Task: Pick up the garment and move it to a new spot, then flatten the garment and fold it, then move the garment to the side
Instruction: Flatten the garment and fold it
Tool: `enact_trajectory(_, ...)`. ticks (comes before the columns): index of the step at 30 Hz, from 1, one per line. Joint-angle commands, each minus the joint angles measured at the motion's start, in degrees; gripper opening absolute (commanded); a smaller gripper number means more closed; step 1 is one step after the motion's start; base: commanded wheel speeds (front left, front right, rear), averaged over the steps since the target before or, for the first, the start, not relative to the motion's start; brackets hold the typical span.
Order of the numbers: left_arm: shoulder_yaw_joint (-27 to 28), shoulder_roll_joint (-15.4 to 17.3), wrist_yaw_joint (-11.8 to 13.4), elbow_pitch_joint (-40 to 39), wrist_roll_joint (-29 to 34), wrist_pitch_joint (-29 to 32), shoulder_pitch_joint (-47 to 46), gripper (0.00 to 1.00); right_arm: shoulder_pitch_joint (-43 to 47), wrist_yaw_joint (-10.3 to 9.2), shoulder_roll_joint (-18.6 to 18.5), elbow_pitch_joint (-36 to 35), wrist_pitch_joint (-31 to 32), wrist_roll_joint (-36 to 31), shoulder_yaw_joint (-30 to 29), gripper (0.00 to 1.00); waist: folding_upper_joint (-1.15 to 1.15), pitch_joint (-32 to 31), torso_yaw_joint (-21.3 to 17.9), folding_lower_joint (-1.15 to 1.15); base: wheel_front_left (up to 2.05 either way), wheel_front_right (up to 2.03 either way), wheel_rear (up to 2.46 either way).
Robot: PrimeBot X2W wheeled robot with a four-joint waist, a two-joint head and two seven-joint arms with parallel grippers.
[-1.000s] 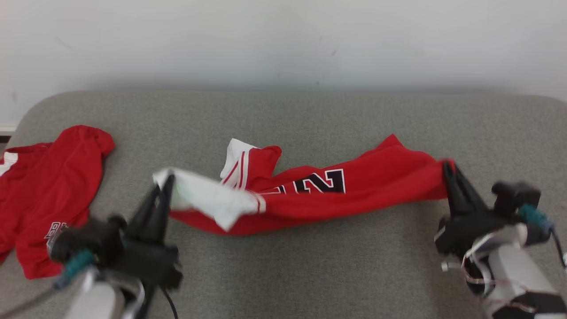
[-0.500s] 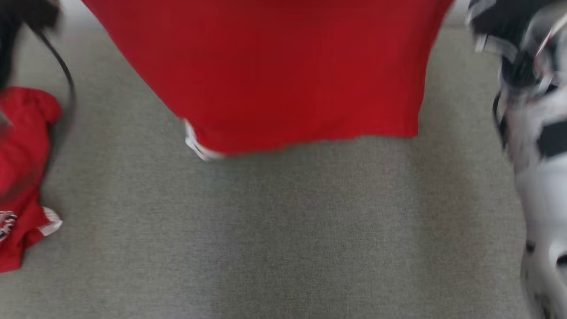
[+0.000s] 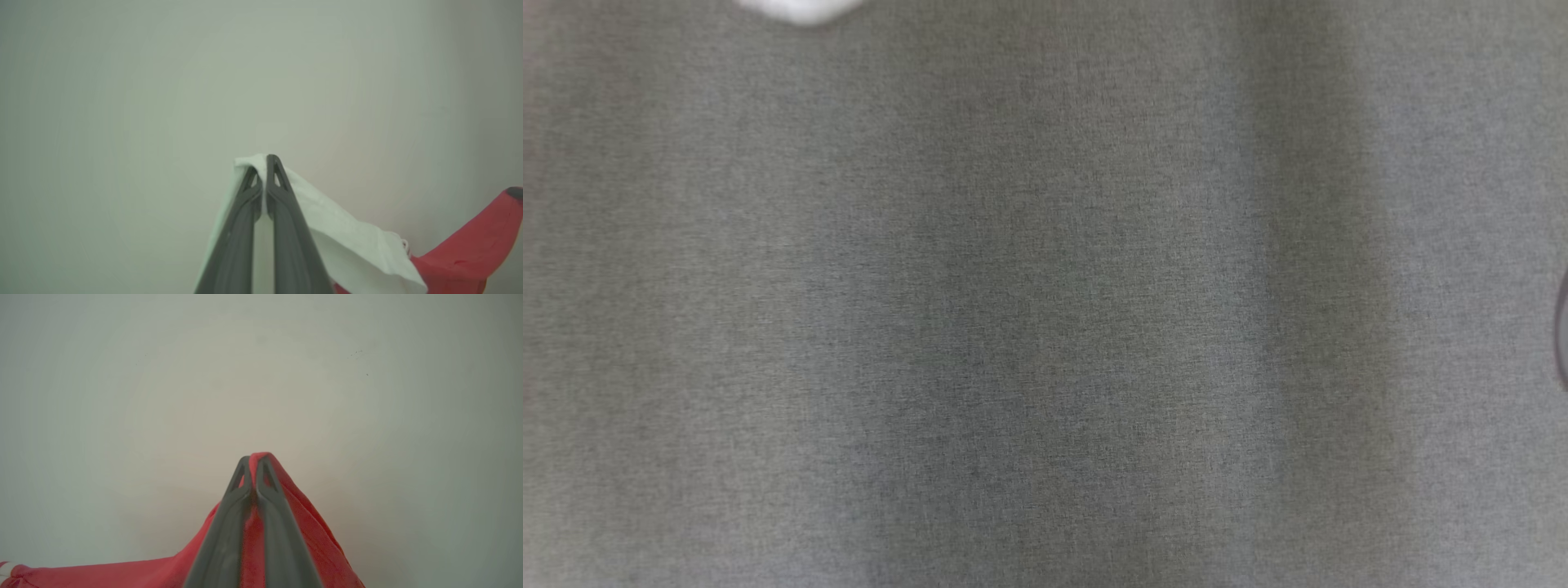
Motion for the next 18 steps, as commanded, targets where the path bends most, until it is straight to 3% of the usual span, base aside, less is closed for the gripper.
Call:
enact_trajectory(1,-0.46,-0.04,0.15,0.94,-0.14,-0.62,-1.79,0.0,-1.6,0.08,0.47,0.72,-0.6,-0.93,-0.31,0.0,-0.02,1.05,-0.61,-0.02,0.0,0.0,0.0)
enact_trajectory(7,-4.66,0.07,0.15,7.01,-1.8,-2.84,-7.62,0.0,-5.33,0.08,0.82,4.48,-2.8,-4.17,-1.52,0.0,-0.02,2.4,-1.19,-0.02,0.0,0.0,0.0)
enact_trajectory(18,-10.37,1.15,0.15,9.51,-7.78,-6.21,-9.65,0.0,-6.97,0.09,-0.43,6.14,-3.12,-4.66,-2.95,0.0,-0.02,5.84,-0.86,-0.02,0.0,0.0,0.0)
